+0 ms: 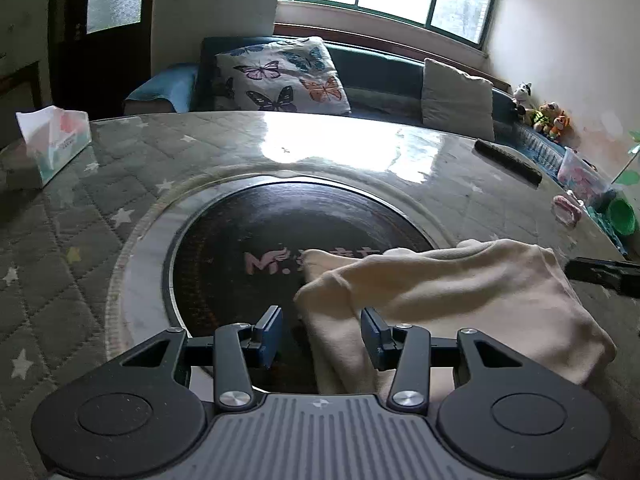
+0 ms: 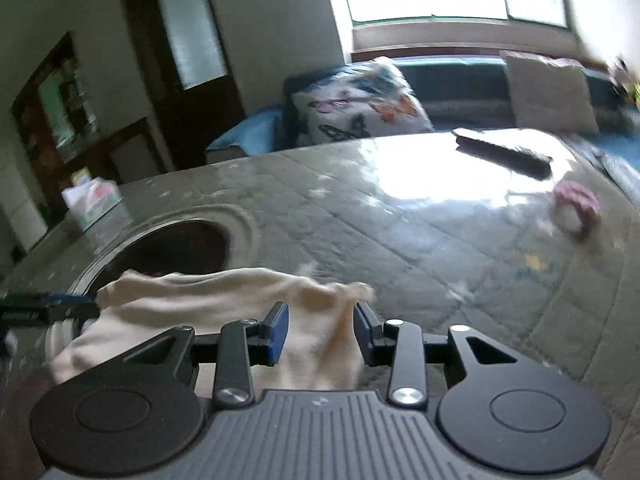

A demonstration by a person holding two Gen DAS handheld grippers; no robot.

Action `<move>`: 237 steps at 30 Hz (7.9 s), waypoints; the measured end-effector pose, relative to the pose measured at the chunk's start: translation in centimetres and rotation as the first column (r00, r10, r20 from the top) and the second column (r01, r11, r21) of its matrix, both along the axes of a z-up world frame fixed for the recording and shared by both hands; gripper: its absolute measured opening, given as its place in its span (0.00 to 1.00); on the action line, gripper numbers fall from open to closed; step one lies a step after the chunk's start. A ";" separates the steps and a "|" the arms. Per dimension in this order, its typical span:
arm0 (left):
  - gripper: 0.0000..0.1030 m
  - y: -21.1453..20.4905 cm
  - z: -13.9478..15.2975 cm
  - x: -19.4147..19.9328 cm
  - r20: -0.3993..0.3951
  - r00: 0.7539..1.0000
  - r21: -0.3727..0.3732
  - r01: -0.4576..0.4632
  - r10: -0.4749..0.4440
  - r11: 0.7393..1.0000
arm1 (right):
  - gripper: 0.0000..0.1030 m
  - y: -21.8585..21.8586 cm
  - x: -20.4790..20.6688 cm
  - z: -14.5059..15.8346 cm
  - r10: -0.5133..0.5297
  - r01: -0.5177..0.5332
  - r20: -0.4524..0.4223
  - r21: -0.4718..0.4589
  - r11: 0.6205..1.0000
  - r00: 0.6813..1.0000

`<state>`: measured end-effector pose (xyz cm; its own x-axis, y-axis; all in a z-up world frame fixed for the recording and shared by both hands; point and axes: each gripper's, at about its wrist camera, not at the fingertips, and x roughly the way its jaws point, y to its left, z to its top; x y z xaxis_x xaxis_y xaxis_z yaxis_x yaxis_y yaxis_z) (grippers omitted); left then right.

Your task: Fold clothes

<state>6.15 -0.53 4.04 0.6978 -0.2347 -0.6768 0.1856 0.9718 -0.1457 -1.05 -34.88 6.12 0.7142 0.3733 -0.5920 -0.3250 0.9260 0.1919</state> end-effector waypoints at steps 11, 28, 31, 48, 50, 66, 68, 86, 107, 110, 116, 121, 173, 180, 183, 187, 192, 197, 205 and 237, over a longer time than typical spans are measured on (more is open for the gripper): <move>0.77 2.5 1.0 -0.2 0.011 0.997 -0.010 -0.070 0.070 0.998 | 0.42 11.4 -4.6 1.9 0.451 -0.442 0.038 -0.141 0.886 0.892; 0.90 3.2 0.3 -0.4 -0.064 0.996 -0.186 -0.066 0.055 0.980 | 0.19 22.5 -9.4 -1.9 0.654 -0.559 0.069 -0.458 0.692 0.753; 0.84 2.9 0.1 -0.3 -0.098 0.994 -0.233 -0.073 0.051 0.970 | 0.17 21.0 -8.6 -0.6 0.619 -0.551 0.081 -0.377 0.744 0.781; 0.22 2.4 -1.8 1.5 -0.275 0.959 -0.454 -0.195 0.071 0.869 | 0.16 15.9 -8.3 2.8 0.533 -0.516 0.122 -0.146 0.844 0.837; 0.20 2.3 -1.8 1.4 -0.268 0.961 -0.450 -0.193 0.074 0.872 | 0.18 15.6 -8.4 2.6 0.529 -0.515 0.113 -0.137 0.846 0.841; 0.19 1.8 -1.6 1.1 -0.246 0.966 -0.402 -0.181 0.085 0.898 | 0.20 3.4 -0.6 -0.4 0.103 -0.102 0.003 -0.045 0.994 0.995; 0.19 1.7 -1.5 1.1 -0.244 0.966 -0.395 -0.178 0.084 0.901 | 0.10 2.2 -0.1 -0.9 0.063 -0.064 -0.007 -0.034 0.997 0.998; 0.19 0.9 -0.9 1.4 -0.222 0.972 -0.339 -0.155 0.081 0.928 | 0.25 -2.7 2.3 -2.7 -0.110 0.121 -0.094 0.130 0.984 0.990; 0.17 -7.4 5.3 1.6 -0.047 0.998 -0.226 0.037 -0.049 0.973 | 0.12 -9.5 -1.9 0.8 -0.190 0.193 -0.035 0.213 0.958 0.981; 0.17 -6.8 5.1 1.7 -0.057 0.998 -0.219 0.015 -0.028 0.976 | 0.26 -9.2 -0.9 -0.7 -0.164 0.181 -0.087 0.257 0.949 0.983; 0.17 -5.2 4.3 2.2 -0.078 0.997 -0.218 -0.019 0.002 0.976 | 0.38 -6.9 1.3 -2.7 -0.141 0.169 -0.127 0.253 0.953 0.982; 0.17 -4.5 3.8 2.4 -0.090 0.996 -0.222 -0.030 0.011 0.975 | 0.36 -4.9 2.2 -3.3 -0.146 0.166 -0.109 0.209 0.964 0.983; 0.26 -28.1 0.8 8.5 -0.078 0.887 -0.103 0.447 -0.455 0.889 | 0.15 -13.1 3.8 -1.5 -0.320 0.320 -0.038 -0.011 0.947 0.946; 0.26 -28.8 -0.1 8.8 -0.080 0.890 -0.095 0.441 -0.449 0.892 | 0.17 -13.3 3.7 -2.0 -0.314 0.313 -0.037 -0.015 0.950 0.949; 0.27 -29.0 -0.1 8.7 -0.077 0.891 -0.085 0.442 -0.448 0.893 | 0.18 -12.9 3.0 -1.4 -0.284 0.284 -0.014 -0.027 0.958 0.959; 0.28 -29.1 -0.2 8.7 -0.079 0.893 -0.081 0.437 -0.442 0.896 | 0.28 -11.5 2.4 -1.1 -0.224 0.224 0.012 -0.081 0.971 0.975; 0.28 -29.0 -0.1 8.8 -0.088 0.900 -0.089 0.419 -0.426 0.903 | 0.33 -9.9 2.3 -1.3 -0.177 0.180 0.035 -0.179 0.967 0.984; 0.35 -28.6 0.5 7.8 -0.074 0.912 -0.083 0.397 -0.403 0.914 | 0.39 -9.9 1.0 0.1 -0.168 0.175 0.051 -0.166 0.970 0.984; 0.39 -27.6 0.9 3.6 -0.051 0.909 -0.018 0.413 -0.413 0.911 | 0.42 -9.8 -2.6 -0.3 -0.175 0.180 0.046 -0.163 0.970 0.984; 0.50 -21.2 -0.4 -4.3 0.010 0.922 -0.046 0.386 -0.386 0.921 | 0.63 -12.0 -10.0 -2.0 -0.304 0.304 0.019 -0.126 0.944 0.952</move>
